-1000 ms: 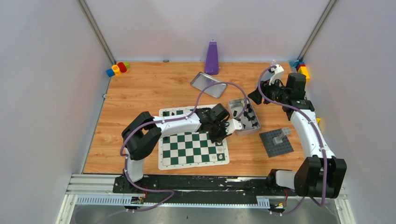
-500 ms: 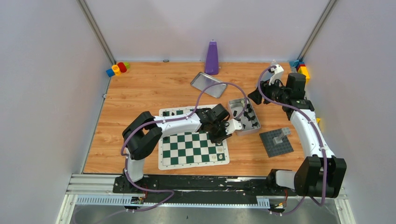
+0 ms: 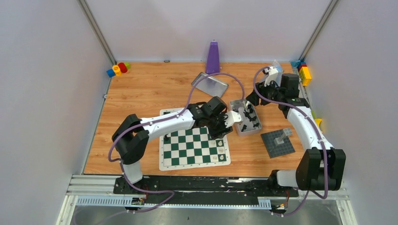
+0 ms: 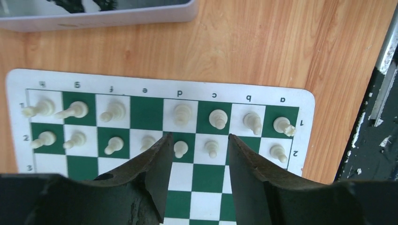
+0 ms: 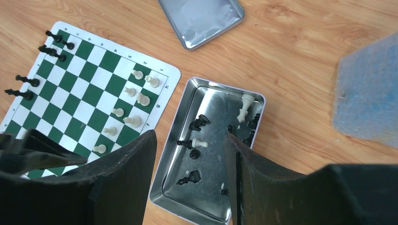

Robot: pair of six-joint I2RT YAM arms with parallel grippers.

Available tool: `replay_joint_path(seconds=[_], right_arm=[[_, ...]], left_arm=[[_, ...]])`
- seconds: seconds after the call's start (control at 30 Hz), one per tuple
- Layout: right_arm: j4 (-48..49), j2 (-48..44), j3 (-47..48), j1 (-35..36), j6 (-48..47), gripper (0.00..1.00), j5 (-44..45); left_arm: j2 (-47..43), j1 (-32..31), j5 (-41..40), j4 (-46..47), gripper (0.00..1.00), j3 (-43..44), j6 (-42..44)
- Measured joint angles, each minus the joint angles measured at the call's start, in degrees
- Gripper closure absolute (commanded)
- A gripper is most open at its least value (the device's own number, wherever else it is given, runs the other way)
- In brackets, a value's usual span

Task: Set up the chess pieces on the board
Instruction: Place the chess piece on the chessboard, then pick up the chess piece from the storage box.

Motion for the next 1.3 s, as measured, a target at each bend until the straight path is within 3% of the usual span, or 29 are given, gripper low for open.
replay_joint_path(seconds=[0.5,0.8,1.3], right_arm=[[-7.13,17.09,3.23,9.07,-7.15,0.5,14.08],[-10.38,21.29,4.28,10.78,-12.09,0.53,14.64],[-11.15,28.22,6.99,11.91,-13.49,0.58,16.65]], left_arm=[[-10.56,9.75,0.68,-5.09,0.36,3.39,0.11],[-10.95,12.57,0.17,-10.56,0.36,6.75,0.85],[-11.28,12.94,-0.9,-11.76,0.36,7.04,0.9]])
